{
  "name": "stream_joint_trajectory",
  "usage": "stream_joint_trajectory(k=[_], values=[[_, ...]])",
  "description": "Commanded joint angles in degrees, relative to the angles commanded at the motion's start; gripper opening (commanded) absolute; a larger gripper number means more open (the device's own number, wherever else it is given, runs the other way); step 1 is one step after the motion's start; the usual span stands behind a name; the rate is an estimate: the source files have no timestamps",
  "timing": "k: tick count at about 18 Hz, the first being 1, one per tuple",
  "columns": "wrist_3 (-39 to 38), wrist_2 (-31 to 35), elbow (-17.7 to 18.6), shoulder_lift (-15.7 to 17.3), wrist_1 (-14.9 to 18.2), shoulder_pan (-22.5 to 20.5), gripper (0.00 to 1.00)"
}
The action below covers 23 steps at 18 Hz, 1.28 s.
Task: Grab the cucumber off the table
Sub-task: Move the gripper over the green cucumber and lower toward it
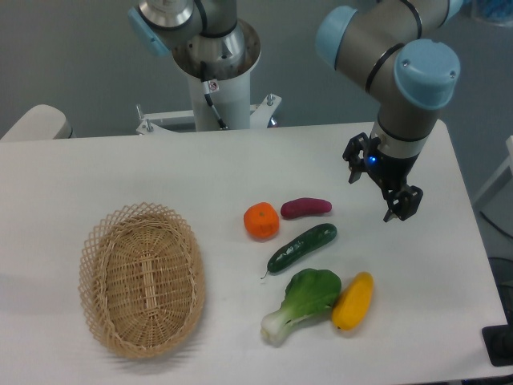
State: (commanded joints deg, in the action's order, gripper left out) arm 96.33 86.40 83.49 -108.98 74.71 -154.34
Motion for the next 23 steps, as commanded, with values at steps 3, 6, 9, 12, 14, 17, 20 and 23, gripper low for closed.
stream_joint_trajectory(k=[3, 6, 9, 12, 14, 17, 20, 23], values=[[-0.6, 0.3, 0.3, -0.1, -1.2, 0.9, 1.00], [-3.4, 0.0, 0.5, -0.2, -1.7, 1.1, 1.00], [-4.7, -0.1, 0.7, -0.2, -1.7, 2.1, 1.00], [-9.2, 0.3, 1.3, -0.3, -1.7, 4.2, 1.00], [-12.1, 0.3, 3.1, -0.1, -2.8, 5.4, 1.00], [-14.8, 0.5, 5.3, 0.0, -5.4, 7.1, 1.00], [-19.2, 0.4, 8.6, 0.0, -8.9, 7.7, 1.00], [-23.3, 0.4, 11.9, -0.1, -13.3, 8.2, 1.00]])
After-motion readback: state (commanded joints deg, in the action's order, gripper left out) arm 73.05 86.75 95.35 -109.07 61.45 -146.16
